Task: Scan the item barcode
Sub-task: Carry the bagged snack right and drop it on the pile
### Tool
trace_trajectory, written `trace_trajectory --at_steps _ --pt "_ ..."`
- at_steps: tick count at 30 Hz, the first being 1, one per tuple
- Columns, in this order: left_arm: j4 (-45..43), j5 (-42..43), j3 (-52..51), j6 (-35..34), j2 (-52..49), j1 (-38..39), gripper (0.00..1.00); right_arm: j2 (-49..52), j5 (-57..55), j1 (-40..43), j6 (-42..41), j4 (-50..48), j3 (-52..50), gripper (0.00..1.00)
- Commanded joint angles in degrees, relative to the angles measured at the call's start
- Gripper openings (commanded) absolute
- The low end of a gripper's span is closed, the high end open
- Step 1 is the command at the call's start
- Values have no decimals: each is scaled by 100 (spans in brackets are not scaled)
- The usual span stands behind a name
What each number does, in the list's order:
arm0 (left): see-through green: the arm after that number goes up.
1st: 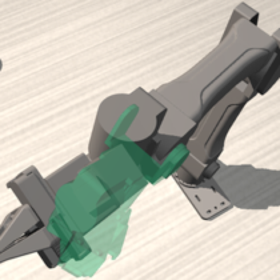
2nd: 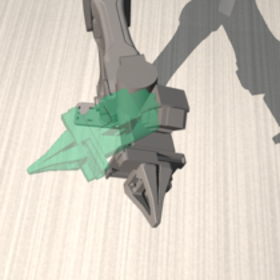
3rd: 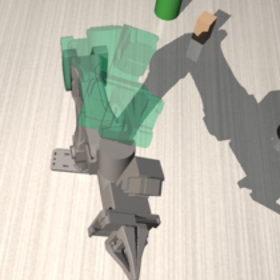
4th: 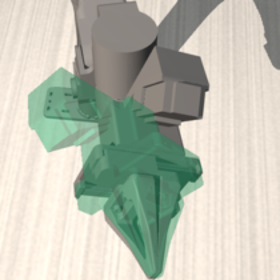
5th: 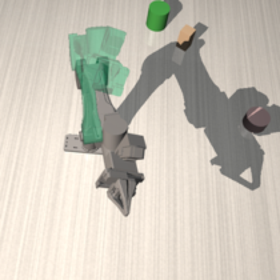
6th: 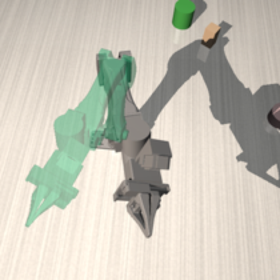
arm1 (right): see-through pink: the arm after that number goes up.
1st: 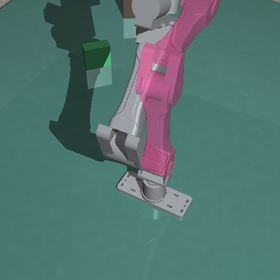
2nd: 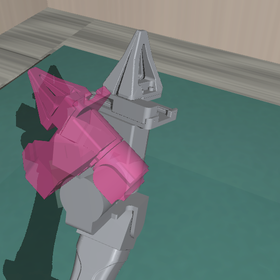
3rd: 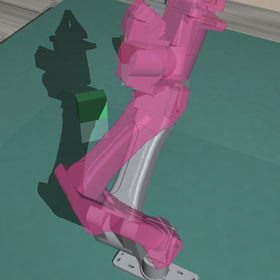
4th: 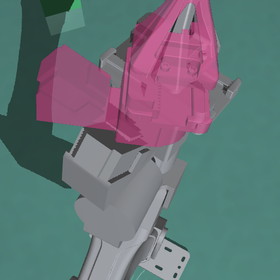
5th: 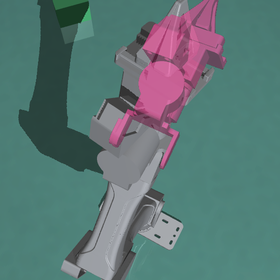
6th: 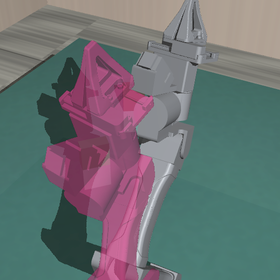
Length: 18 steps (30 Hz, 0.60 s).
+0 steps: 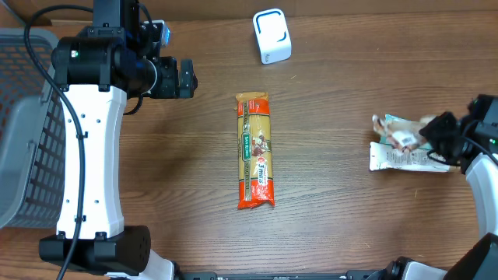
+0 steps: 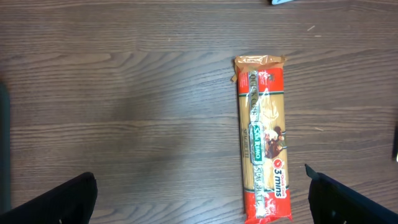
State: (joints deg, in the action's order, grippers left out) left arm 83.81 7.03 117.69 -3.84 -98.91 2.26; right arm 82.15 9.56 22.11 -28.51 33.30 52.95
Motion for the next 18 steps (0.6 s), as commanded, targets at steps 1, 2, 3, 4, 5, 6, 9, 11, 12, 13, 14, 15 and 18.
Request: trace_trajectory --at_steps 1,2,3,4,5,6,9,11,12,13,14,15,18 --pt "-4 0 15 129 -17 66 100 -37 -341 15 103 87 2 56" --pt "-4 0 15 129 -17 66 100 -37 -350 15 188 140 4 62" --pt "-4 0 15 129 -17 66 100 -39 -352 15 199 175 7 62" --pt "-4 0 15 129 -17 66 100 -48 -352 15 203 212 17 65" --pt "-4 0 15 129 -17 66 99 -50 -350 15 251 247 44 70" --pt "-4 0 15 129 -17 66 100 -55 -350 15 321 321 109 77" --pt "-4 0 15 129 -17 66 100 -72 -350 15 485 791 507 87" --pt "-4 0 15 129 -17 66 100 -83 -352 15 664 1276 938 90" --pt "-4 0 15 129 -17 66 99 -83 -350 15 750 1508 1167 91" --pt "-4 0 15 129 -17 66 99 -83 -350 15 800 1733 1399 92" --pt "-4 0 15 129 -17 66 100 -83 -334 7 802 1969 1650 93" --pt "-4 0 15 129 -17 66 99 -83 -243 -17 828 2197 1902 94" --pt "-4 0 15 129 -17 66 100 -83 546 -149 1421 2472 2358 95"
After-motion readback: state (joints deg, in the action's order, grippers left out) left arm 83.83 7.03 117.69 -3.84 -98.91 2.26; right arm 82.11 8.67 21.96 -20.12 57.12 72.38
